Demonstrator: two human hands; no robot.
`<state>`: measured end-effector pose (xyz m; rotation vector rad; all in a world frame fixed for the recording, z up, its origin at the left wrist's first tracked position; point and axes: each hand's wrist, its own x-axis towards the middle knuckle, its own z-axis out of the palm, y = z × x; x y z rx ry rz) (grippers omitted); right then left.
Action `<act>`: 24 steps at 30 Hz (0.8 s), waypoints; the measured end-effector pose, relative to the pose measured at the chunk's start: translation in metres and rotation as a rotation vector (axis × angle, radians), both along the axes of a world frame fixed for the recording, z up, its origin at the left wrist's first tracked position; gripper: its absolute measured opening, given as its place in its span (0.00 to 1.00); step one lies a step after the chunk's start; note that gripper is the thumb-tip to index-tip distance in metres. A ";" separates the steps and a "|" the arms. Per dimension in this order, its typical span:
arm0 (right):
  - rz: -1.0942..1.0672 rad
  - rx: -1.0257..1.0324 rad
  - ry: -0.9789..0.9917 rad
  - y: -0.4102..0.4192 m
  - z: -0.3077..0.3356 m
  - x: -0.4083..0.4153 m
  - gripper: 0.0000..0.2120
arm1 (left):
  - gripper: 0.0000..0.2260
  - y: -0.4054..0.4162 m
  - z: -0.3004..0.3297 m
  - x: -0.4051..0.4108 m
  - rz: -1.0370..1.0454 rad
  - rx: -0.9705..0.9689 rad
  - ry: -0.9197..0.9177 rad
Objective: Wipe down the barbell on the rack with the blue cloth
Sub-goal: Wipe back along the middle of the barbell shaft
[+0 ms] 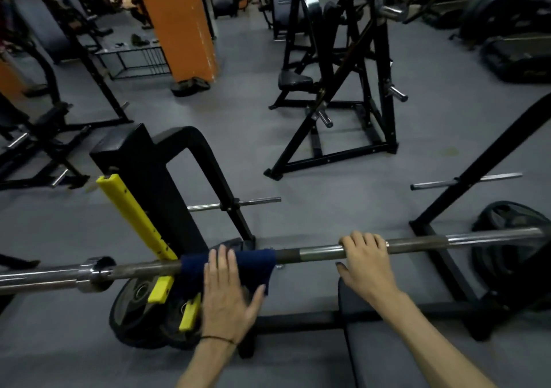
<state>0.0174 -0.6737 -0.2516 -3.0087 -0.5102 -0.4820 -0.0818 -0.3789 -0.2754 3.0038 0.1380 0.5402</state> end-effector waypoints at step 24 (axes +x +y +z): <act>0.010 0.002 0.012 0.006 -0.002 -0.011 0.19 | 0.43 -0.096 0.004 0.012 -0.271 -0.001 0.021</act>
